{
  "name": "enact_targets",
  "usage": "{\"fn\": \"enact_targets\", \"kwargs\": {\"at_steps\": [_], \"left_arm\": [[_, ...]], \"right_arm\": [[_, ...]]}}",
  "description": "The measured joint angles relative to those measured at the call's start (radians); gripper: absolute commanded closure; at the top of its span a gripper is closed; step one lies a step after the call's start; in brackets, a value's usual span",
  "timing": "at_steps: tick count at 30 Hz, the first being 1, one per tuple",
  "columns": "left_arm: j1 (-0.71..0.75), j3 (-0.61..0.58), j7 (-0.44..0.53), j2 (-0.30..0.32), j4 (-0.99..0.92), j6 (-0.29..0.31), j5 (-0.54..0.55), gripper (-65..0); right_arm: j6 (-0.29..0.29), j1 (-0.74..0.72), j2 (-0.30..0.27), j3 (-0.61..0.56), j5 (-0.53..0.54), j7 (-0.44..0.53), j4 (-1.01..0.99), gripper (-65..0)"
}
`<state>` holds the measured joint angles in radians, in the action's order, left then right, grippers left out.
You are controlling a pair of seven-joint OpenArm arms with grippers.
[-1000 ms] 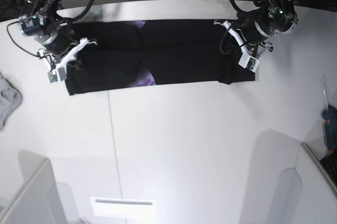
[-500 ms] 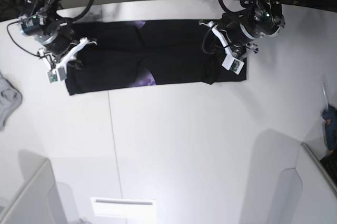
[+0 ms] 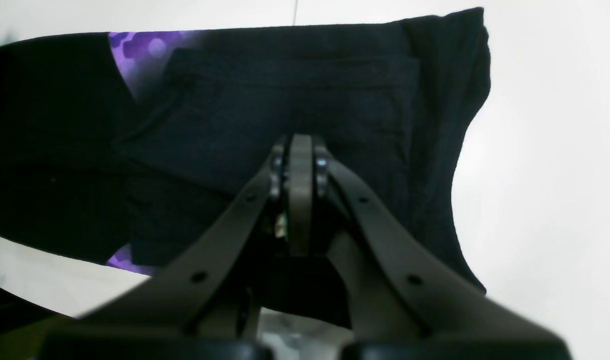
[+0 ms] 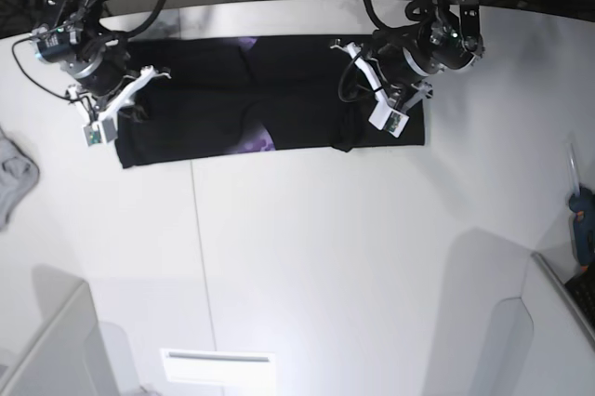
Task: Fold the T-shirt properly
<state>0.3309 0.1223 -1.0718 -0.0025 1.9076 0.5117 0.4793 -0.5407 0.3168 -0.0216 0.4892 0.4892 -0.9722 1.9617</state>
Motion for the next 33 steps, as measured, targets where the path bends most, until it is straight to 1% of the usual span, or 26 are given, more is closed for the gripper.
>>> {"fn": "enact_targets", "kwargs": {"at_steps": [3, 6, 9, 10, 13, 16, 25, 33], "left_arm": [[-0.016, -0.033, -0.02, -0.007, -0.005, 0.0, 0.0, 0.0], [-0.027, -0.032, -0.017, -0.031, -0.005, -0.052, 0.003, 0.0], [-0.029, -0.034, -0.017, -0.041, -0.005, -0.068, 0.004, 0.0], [-0.032, -0.034, -0.018, -0.042, -0.005, -0.068, 0.003, 0.0], [-0.038, -0.084, -0.018, -0.037, -0.005, -0.068, 0.0, 0.0], [-0.037, -0.111, -0.018, -0.045, -0.005, -0.068, 0.0, 0.0], [-0.04, -0.114, -0.013, -0.045, -0.075, -0.068, 0.0, 0.0], [-0.04, -0.114, -0.013, -0.045, -0.075, -0.068, 0.0, 0.0]], "right_arm": [[0.0, -0.001, 0.0, 0.0, 0.001, 0.002, 0.0, 0.0], [0.0, 0.0, 0.0, 0.0, 0.0, -0.001, 0.0, 0.0], [0.0, 0.0, 0.0, 0.002, 0.0, 0.0, 0.0, 0.0], [0.0, 0.0, 0.0, 0.002, 0.0, 0.0, 0.0, 0.0], [0.0, 0.0, 0.0, 0.003, 0.0, 0.0, 0.0, 0.0], [0.0, 0.0, 0.0, 0.003, 0.0, 0.0, 0.0, 0.0], [0.0, 0.0, 0.0, 0.005, 0.0, 0.0, 0.0, 0.0], [0.0, 0.0, 0.0, 0.005, 0.0, 0.0, 0.0, 0.0]]}}
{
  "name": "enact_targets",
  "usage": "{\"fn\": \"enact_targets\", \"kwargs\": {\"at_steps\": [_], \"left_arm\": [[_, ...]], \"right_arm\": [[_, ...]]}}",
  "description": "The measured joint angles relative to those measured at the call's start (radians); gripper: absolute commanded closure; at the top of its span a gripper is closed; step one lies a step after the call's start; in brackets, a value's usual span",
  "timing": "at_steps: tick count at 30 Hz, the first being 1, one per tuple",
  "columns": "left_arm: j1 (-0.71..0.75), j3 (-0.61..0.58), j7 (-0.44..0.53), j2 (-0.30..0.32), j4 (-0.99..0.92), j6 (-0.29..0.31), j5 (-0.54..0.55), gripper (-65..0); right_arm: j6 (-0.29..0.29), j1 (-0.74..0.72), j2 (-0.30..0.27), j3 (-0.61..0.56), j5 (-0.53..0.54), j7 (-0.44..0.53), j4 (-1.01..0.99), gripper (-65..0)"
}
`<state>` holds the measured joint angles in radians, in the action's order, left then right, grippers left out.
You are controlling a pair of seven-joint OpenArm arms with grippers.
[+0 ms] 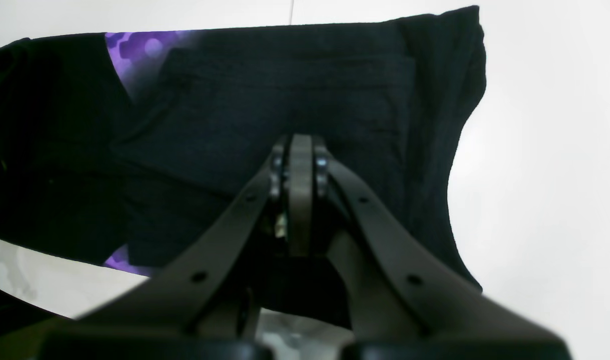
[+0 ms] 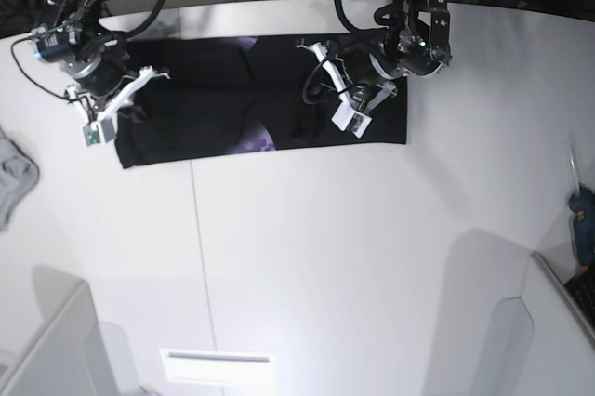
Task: Fold the T-shirt properly
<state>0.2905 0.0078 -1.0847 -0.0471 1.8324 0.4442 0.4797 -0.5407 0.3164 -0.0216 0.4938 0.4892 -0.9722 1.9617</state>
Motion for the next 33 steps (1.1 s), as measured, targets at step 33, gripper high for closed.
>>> {"fn": "enact_targets", "kwargs": {"at_steps": [33], "left_arm": [[-0.011, -0.041, -0.004, 0.003, 0.0, 0.0, 0.0, 0.0]], "right_arm": [[0.0, 0.0, 0.0, -0.003, 0.0, 0.0, 0.0, 0.0]]}}
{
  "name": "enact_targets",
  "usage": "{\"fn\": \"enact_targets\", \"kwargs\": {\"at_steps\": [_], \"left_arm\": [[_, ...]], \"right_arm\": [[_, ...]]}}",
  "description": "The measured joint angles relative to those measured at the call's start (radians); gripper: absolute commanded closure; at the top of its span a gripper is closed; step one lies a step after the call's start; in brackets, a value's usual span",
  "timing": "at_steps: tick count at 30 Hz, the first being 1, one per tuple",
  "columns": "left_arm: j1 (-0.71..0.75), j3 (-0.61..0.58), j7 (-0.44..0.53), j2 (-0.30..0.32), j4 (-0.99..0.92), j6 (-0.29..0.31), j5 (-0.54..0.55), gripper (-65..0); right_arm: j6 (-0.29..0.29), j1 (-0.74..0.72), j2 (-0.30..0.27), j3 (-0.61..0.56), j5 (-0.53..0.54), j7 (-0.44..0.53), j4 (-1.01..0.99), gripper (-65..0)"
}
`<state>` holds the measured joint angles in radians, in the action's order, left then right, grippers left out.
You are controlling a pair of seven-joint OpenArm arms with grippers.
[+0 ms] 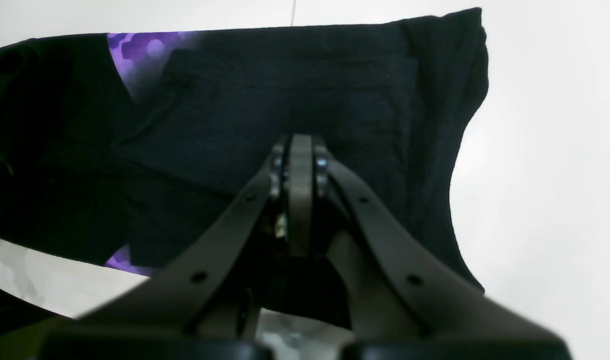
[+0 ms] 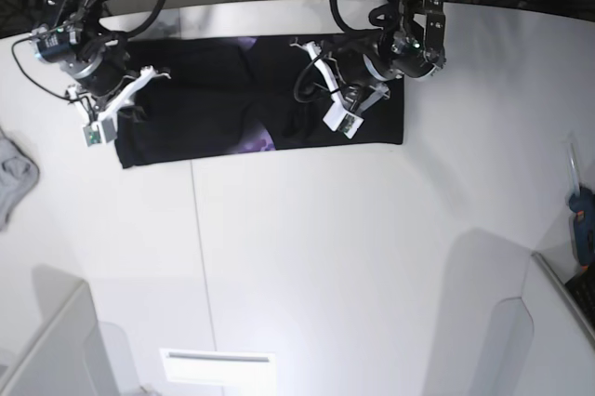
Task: Fold the T-shirt properly
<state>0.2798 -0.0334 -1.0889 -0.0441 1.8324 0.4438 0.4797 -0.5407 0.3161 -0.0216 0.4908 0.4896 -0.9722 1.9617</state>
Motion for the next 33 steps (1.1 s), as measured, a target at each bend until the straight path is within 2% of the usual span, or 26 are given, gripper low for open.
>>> {"fn": "enact_targets", "kwargs": {"at_steps": [14, 15, 19, 22, 24, 27, 33], "left_arm": [[0.0, 0.0, 0.0, 0.0, 0.0, 0.0, 0.0, 0.0], [0.0, 0.0, 0.0, 0.0, 0.0, 0.0, 0.0, -2.6], [-0.004, 0.0, 0.0, -0.001, 0.0, 0.0, 0.0, -21.2], [-0.011, 0.0, 0.0, 0.0, 0.0, 0.0, 0.004, -30.9], [-0.011, 0.0, 0.0, 0.0, 0.0, 0.0, 0.004, -35.1], [-0.029, -0.021, -0.001, 0.002, -0.001, 0.0, 0.0, -36.9], [-0.103, -0.164, 0.004, 0.011, -0.046, 0.001, 0.019, -36.7]], "right_arm": [[0.0, 0.0, 0.0, 0.0, 0.0, 0.0, 0.0, 0.0], [0.0, 0.0, 0.0, 0.0, 0.0, 0.0, 0.0, 0.0], [0.0, 0.0, 0.0, 0.0, 0.0, 0.0, 0.0, 0.0], [0.0, 0.0, 0.0, 0.0, 0.0, 0.0, 0.0, 0.0], [0.0, -0.003, 0.0, 0.0, 0.0, -0.001, 0.0, 0.0], [0.0, -0.011, 0.0, 0.0, 0.0, 0.003, 0.0, 0.0], [0.0, -0.025, 0.0, 0.002, 0.0, 0.0, 0.0, 0.0]]}}
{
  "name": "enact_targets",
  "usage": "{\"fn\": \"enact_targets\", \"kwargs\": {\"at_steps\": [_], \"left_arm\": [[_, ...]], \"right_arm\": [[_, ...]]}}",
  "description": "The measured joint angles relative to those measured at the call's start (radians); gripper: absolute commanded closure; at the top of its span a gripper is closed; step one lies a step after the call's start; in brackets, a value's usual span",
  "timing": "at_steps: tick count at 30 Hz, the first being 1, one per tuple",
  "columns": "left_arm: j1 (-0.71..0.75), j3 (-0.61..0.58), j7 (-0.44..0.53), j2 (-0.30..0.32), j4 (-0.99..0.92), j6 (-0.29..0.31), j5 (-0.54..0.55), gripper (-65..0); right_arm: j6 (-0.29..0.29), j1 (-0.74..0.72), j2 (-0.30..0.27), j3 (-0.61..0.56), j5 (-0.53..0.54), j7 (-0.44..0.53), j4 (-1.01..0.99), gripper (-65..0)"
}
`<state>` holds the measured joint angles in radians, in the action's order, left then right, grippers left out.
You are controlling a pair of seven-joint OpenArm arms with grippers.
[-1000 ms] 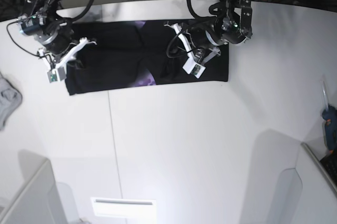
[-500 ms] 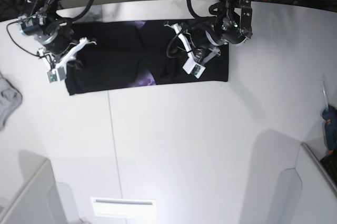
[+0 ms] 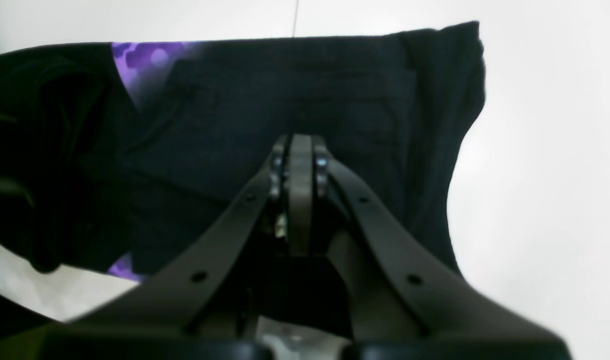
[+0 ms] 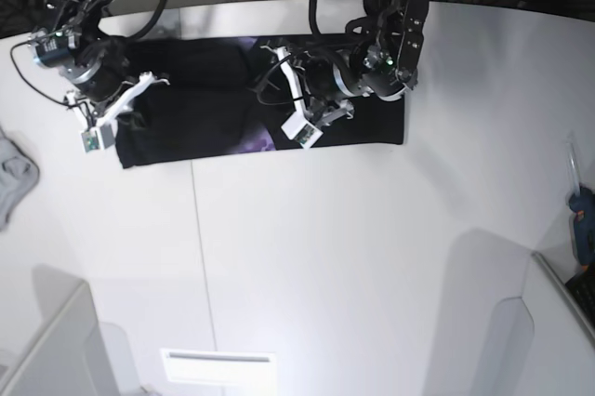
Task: Fold the T-shirt properly
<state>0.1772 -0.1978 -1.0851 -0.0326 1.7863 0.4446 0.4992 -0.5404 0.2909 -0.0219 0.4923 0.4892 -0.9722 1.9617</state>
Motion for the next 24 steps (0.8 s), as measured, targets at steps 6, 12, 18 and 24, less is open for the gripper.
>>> {"fn": "enact_targets", "kwargs": {"at_steps": [6, 12, 18, 24], "left_arm": [[0.0, 0.103, -0.007, 0.01, 0.06, 0.0, 0.01, -21.2], [0.073, 0.368, -0.005, 0.116, 0.137, -0.001, 0.078, 0.0], [0.159, 0.546, 0.022, 0.22, 0.137, 0.004, 0.093, 0.0], [0.279, 0.676, 0.185, 0.287, 0.13, 0.003, 0.083, 0.0]], "right_arm": [[0.0, -0.009, 0.0, 0.003, 0.001, 0.0, 0.0, 0.0], [0.0, -0.085, 0.0, 0.087, -0.006, -0.161, -0.004, -24.6], [0.0, -0.172, -0.006, 0.164, 0.001, -0.258, -0.027, -48.0], [0.0, -0.25, -0.049, 0.179, 0.0, -0.301, -0.217, -47.9]]}}
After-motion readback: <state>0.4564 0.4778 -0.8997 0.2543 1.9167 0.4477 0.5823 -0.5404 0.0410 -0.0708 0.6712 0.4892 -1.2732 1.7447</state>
